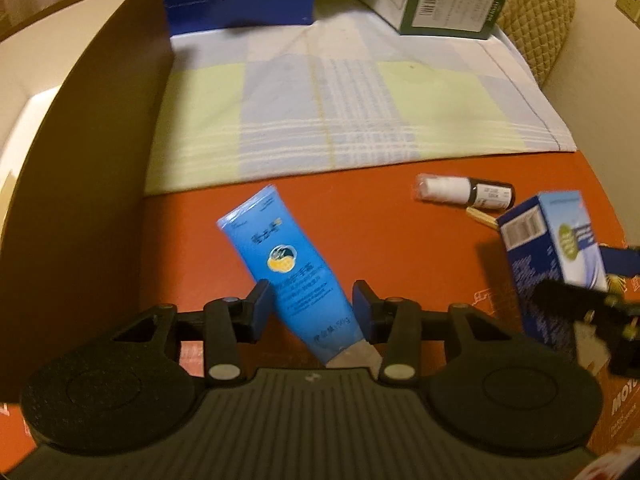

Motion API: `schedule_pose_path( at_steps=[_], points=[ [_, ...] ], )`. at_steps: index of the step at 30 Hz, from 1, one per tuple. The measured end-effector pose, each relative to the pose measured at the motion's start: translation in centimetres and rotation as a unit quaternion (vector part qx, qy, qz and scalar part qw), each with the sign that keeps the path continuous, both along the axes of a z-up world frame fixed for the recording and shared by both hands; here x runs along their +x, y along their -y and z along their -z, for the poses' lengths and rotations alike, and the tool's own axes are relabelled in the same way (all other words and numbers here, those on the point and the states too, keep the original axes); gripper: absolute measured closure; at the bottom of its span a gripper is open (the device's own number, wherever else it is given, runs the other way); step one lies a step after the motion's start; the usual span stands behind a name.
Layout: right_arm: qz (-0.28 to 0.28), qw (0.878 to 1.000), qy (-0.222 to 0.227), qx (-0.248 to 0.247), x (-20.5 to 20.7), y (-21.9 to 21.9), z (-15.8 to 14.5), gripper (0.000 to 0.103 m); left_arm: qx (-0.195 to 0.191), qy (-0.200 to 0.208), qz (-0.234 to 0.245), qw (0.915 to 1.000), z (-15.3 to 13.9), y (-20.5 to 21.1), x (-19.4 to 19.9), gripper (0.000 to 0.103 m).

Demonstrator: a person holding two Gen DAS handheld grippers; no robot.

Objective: Organize rigid objects
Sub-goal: 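Grasp the blue hand cream tube with the left tool while the right tool holds the medicine box, then lift the hand cream tube with the left tool while the right tool lifts the medicine box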

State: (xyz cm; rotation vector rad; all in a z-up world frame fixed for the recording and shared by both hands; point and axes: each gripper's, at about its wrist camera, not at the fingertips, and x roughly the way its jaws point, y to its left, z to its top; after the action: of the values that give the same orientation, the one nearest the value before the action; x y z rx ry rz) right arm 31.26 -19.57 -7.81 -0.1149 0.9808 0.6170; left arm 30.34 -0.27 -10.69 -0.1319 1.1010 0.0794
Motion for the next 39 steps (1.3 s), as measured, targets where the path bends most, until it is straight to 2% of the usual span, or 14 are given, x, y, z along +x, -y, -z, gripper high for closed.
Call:
schedule_pose_path(
  at_steps=[3, 12, 17, 31, 38, 39],
  points=[
    [-0.025, 1.0, -0.009, -0.005, -0.6, -1.1, 0.8, 0.04, -0.019, -0.019, -0.013, 0.9996, 0.8, -0.8, -0.6, 0.062],
    [-0.056, 0.998, -0.023, -0.028, -2.0, -2.7, 3.3, 0.04, -0.018, 0.002, 0.017, 0.9997, 0.5, -0.9, -2.9, 0.073],
    [-0.067, 0.997, -0.008, -0.039, -3.1, -3.3, 3.8, 0.04, -0.009, 0.004, 0.032, 0.9994, 0.5, -0.8, -4.6, 0.073],
    [-0.102, 0.994, -0.006, -0.049, -7.9, -4.5, 3.9, 0.04, -0.013, -0.004, 0.053, 0.9985, 0.0, -1.9, -11.6, 0.073],
    [-0.1, 0.993, -0.011, -0.053, -9.2, -4.9, 3.9, 0.039, -0.008, 0.0, 0.052, 0.9986, 0.1, -1.9, -11.9, 0.072],
    [-0.098, 0.994, -0.011, -0.053, -9.3, -4.9, 3.9, 0.039, -0.004, 0.0, 0.054, 0.9985, 0.1, -1.8, -11.8, 0.069]
  ],
)
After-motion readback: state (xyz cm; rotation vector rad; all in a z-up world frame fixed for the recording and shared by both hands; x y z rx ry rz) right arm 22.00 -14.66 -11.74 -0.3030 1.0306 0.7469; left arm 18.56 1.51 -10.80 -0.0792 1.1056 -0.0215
